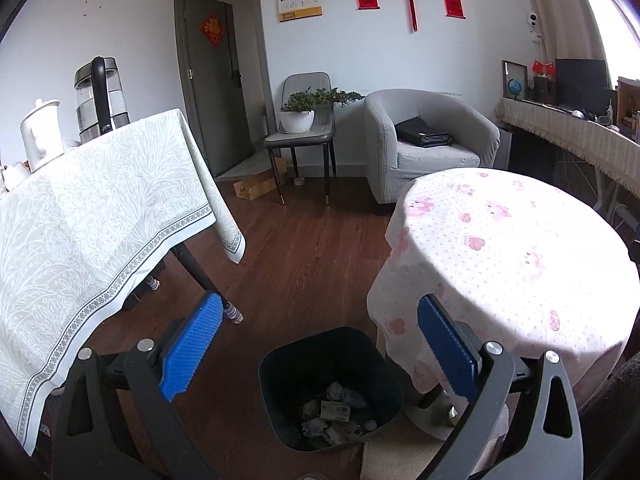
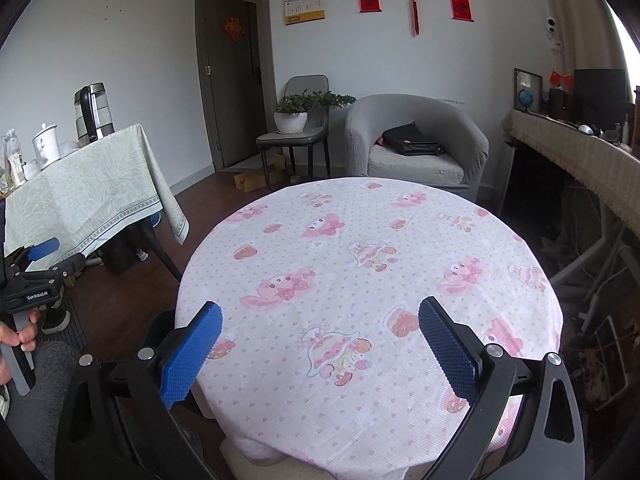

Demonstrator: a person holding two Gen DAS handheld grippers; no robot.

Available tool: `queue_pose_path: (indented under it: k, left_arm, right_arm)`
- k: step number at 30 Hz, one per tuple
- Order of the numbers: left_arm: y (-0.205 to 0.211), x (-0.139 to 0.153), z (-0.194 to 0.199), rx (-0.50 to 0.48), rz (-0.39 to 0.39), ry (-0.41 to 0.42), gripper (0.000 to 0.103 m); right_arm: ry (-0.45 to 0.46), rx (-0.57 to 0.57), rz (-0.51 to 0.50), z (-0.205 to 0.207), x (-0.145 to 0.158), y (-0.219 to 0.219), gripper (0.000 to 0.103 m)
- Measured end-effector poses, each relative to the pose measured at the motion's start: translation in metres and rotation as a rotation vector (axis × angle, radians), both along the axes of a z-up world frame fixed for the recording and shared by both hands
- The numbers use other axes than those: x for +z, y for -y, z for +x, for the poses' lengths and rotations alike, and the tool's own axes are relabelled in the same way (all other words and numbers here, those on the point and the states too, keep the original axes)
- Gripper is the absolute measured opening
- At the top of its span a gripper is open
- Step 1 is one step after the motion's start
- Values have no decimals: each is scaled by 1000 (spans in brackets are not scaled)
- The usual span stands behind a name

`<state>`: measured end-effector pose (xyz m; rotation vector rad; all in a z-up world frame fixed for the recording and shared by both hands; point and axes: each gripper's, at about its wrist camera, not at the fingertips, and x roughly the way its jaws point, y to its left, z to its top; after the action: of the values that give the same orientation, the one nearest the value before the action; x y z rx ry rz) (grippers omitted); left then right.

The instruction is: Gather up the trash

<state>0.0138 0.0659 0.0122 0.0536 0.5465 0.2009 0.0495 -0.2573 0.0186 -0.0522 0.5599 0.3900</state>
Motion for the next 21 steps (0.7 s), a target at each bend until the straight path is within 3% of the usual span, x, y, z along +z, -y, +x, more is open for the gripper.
queue_pose_path:
  k: [21]
  left_arm:
    - [-7, 0, -2, 10, -25, 5, 100]
  right_arm:
    - [4, 2, -15, -2, -1, -4, 99]
